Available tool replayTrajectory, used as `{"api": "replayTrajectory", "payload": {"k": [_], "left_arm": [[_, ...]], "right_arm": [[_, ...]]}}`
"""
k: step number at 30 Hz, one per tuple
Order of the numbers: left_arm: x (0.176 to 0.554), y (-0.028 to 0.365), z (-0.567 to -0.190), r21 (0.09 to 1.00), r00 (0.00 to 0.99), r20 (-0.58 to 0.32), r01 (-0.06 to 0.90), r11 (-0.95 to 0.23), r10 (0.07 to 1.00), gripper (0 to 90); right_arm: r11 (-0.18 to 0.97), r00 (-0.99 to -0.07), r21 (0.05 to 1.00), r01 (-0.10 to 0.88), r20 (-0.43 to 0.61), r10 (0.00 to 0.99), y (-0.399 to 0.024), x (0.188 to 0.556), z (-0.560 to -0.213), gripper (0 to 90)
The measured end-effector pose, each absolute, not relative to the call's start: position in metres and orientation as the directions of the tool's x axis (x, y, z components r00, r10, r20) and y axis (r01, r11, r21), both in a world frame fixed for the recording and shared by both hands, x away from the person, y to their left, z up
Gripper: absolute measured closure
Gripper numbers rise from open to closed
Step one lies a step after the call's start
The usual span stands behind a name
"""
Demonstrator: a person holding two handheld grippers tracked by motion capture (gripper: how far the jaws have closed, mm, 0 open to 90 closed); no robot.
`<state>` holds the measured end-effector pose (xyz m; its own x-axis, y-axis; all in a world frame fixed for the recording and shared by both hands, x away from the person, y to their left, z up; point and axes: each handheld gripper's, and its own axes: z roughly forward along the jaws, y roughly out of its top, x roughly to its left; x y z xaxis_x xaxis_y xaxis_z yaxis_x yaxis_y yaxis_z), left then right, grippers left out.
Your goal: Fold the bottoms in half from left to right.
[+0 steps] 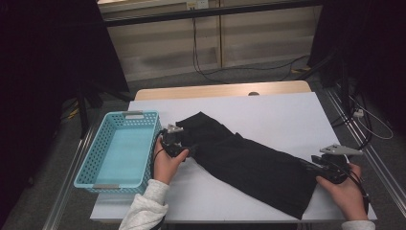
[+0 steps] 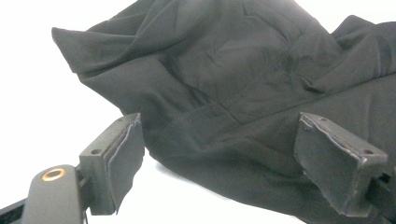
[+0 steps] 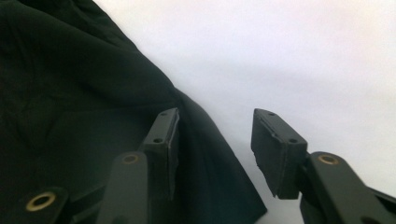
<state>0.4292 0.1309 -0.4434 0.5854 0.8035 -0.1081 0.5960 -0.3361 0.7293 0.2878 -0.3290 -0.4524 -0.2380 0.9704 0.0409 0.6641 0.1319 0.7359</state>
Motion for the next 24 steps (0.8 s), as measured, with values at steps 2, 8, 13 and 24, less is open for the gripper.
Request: {"api": "replayTrajectory", "payload": {"k": [2,8,13,24], "left_arm": [[0.429,0.132,-0.442,0.731,0.587,-0.107,0.593,-0.336,0.802,17.0],[0.430,0.131,-0.441,0.740,0.578,-0.121,0.594,-0.315,0.807,17.0],[0.431,0.131,-0.440,0.739,0.584,-0.116,0.591,-0.323,0.803,17.1],[0.443,0.131,-0.434,0.746,0.591,-0.121,0.584,-0.320,0.797,20.7]], "right_arm": [[0.106,-0.239,0.725,0.680,0.083,0.967,-0.331,0.290,-0.458,55.9],[0.128,-0.287,0.725,0.677,0.100,0.953,-0.329,0.288,-0.460,88.4],[0.127,-0.267,0.722,0.680,0.083,0.960,-0.343,0.279,-0.449,89.5],[0.153,-0.273,0.752,0.641,0.036,0.961,-0.333,0.281,-0.440,54.6]]}}
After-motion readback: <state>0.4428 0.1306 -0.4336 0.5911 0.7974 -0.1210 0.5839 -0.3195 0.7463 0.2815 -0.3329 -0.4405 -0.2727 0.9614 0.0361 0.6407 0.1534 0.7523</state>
